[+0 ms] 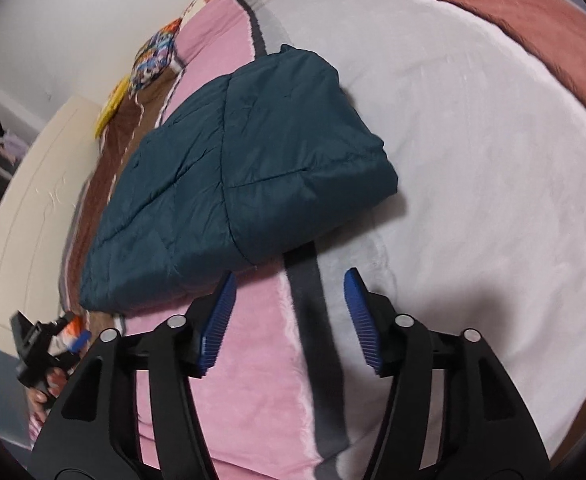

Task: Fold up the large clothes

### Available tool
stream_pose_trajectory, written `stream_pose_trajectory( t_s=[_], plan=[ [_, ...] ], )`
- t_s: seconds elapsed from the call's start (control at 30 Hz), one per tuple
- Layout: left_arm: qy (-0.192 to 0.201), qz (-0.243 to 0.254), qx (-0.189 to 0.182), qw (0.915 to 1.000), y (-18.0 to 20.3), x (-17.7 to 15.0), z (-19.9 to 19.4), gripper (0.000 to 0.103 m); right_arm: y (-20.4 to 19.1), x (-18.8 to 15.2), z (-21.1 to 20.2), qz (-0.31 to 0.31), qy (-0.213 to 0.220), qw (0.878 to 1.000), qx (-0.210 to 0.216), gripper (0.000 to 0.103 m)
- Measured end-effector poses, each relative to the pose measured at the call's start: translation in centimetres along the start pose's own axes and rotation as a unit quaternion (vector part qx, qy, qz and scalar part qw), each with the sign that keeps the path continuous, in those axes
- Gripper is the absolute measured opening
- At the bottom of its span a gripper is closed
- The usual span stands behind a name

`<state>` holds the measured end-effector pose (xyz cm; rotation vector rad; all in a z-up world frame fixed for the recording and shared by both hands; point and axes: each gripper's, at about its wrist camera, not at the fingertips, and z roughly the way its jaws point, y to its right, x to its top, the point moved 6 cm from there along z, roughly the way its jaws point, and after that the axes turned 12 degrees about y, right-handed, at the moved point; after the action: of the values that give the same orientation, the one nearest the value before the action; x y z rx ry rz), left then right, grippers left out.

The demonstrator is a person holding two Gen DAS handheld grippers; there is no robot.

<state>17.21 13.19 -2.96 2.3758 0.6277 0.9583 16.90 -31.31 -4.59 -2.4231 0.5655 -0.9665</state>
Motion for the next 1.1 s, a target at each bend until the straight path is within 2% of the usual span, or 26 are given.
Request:
stream_pose_trajectory(
  t_s=[0.03, 0.17, 0.3, 0.47, 0.57, 0.6, 0.63, 0.67, 0.7, 0.77, 0.8, 0.87, 1.1],
  plan=[
    [0.005, -0.005, -0.002, 1.0000, -0.1, 0.2, 0.4, 0.075, 0.0, 0.1, 0.2, 0.010, 0.003, 1.000, 0.004, 0.066],
    [0.015, -0.029, 0.006, 0.9995, -0.3, 1.2, 2.4, 0.075, -0.2, 0.7, 1.0, 0.049, 0.011, 0.999, 0.015, 0.073],
    [0.016, -0.074, 0.009, 0.9971, -1.2, 2.1, 4.6, 0.075, 0.2, 1.3, 2.2, 0.079, 0.014, 0.997, 0.010, 0.074],
    [0.019, -0.086, 0.020, 0.9959, -1.8, 2.5, 6.5, 0.075, 0.7, 1.8, 4.0, 0.103, 0.017, 0.994, 0.000, 0.074],
    [0.024, -0.101, 0.014, 0.9945, -2.0, 2.4, 7.0, 0.075, 1.3, 1.8, 5.1, 0.116, 0.023, 0.993, -0.013, 0.074],
    [0.027, -0.105, 0.012, 0.9941, -2.0, 2.4, 7.1, 0.072, 1.5, 1.9, 5.3, 0.125, 0.025, 0.992, -0.013, 0.074],
    [0.031, -0.105, 0.009, 0.9939, -1.9, 2.5, 7.1, 0.068, 1.6, 1.9, 5.5, 0.133, 0.027, 0.991, -0.010, 0.067],
    [0.034, -0.105, 0.007, 0.9939, -1.8, 2.6, 7.1, 0.058, 1.5, 2.0, 5.6, 0.140, 0.026, 0.990, -0.003, 0.059],
    [0.038, -0.101, 0.005, 0.9941, -1.5, 2.8, 7.0, 0.047, 1.5, 2.1, 5.5, 0.140, 0.027, 0.990, -0.004, 0.056],
    [0.041, -0.092, 0.002, 0.9950, -0.9, 3.1, 6.7, 0.033, 1.2, 2.4, 5.1, 0.129, 0.029, 0.991, 0.000, 0.039],
    [0.043, -0.085, 0.002, 0.9954, -0.6, 3.3, 6.4, 0.028, 1.1, 2.5, 5.0, 0.125, 0.029, 0.992, 0.000, 0.036],
    [0.046, -0.073, 0.002, 0.9963, 0.1, 3.5, 5.7, 0.023, 1.0, 2.7, 4.4, 0.122, 0.030, 0.992, 0.007, 0.028],
    [0.052, -0.019, 0.010, 0.9984, 1.7, 2.6, 2.6, 0.019, -0.2, 2.3, 2.0, 0.081, 0.038, 0.996, -0.009, 0.023]
  ],
)
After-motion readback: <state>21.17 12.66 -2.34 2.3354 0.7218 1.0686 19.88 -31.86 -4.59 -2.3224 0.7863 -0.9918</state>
